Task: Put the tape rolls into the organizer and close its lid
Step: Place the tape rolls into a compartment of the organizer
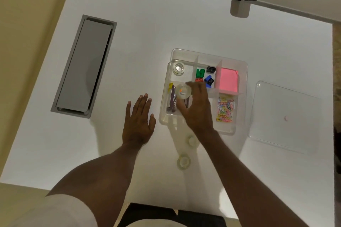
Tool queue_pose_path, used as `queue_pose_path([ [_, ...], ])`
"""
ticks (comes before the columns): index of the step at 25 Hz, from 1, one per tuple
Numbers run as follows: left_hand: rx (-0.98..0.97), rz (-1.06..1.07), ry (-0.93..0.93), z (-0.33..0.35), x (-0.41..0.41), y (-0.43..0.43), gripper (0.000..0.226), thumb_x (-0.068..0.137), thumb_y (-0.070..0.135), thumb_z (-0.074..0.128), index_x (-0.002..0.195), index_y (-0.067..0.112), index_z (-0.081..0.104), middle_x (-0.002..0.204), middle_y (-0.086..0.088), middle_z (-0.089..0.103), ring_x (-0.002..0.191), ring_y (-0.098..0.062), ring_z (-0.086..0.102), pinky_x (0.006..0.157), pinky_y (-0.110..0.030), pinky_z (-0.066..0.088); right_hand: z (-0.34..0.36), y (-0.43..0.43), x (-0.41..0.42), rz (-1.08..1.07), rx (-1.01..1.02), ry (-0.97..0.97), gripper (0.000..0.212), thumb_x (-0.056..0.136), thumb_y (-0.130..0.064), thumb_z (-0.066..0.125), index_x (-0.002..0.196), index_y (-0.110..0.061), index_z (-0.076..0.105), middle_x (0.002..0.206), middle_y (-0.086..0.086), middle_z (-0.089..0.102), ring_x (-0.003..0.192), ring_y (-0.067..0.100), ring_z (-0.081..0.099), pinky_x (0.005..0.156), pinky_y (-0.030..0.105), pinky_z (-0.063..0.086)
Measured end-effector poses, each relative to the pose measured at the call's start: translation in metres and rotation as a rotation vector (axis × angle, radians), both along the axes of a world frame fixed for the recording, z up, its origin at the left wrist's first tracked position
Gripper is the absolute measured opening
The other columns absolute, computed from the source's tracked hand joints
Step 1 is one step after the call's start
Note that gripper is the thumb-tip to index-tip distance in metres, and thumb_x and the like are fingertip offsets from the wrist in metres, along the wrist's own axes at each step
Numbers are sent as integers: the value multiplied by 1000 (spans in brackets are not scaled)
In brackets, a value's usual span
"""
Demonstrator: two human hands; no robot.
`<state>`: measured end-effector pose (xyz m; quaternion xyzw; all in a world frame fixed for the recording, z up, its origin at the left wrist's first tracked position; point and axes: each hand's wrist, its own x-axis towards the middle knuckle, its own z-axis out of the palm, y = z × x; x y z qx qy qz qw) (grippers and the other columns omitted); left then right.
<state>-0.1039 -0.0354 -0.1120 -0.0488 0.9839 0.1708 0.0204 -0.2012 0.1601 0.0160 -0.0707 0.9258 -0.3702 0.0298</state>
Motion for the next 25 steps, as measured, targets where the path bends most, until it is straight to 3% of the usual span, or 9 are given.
queue_pose_path([
  [4, -11, -6, -11, 0, -1, 0, 63, 109, 41, 32, 168, 21, 25, 179, 0, 20, 167, -16, 14, 135, -55, 15, 6, -1, -72, -12, 147, -51, 52, 84, -15, 73, 132, -12, 53, 131, 8, 52, 117, 24, 53, 93, 31, 47],
  [8, -3, -4, -25, 1, -1, 0, 63, 109, 42, 30, 169, 22, 25, 179, 0, 19, 167, -17, 16, 135, -56, 16, -1, -6, -125, 126, 639, 9, 41, 82, -17, 69, 122, -16, 60, 117, 3, 67, 114, 28, 54, 93, 41, 38],
  [12, 1, -2, -43, -1, 0, 1, 64, 109, 46, 20, 169, 23, 23, 179, 0, 19, 167, -18, 17, 135, -57, 17, -13, -14, -144, 191, 847, -11, 30, 81, -6, 63, 111, -13, 63, 103, 6, 70, 110, 31, 52, 92, 43, 37],
  [17, -8, -1, -63, -1, 0, 2, 65, 109, 47, 19, 169, 24, 20, 179, 0, 19, 167, -19, 18, 134, -58, 19, -24, -21, -142, 174, 895, -9, 24, 82, -1, 57, 102, -10, 64, 92, 8, 70, 109, 34, 51, 92, 44, 37],
  [25, -4, -10, -46, -2, 1, 3, 64, 109, 46, 23, 169, 23, 21, 179, 0, 19, 167, -18, 16, 134, -57, 18, -11, -14, -111, 91, 777, 77, 27, 81, -12, 62, 109, -15, 63, 105, 6, 65, 105, 30, 54, 91, 44, 38],
])
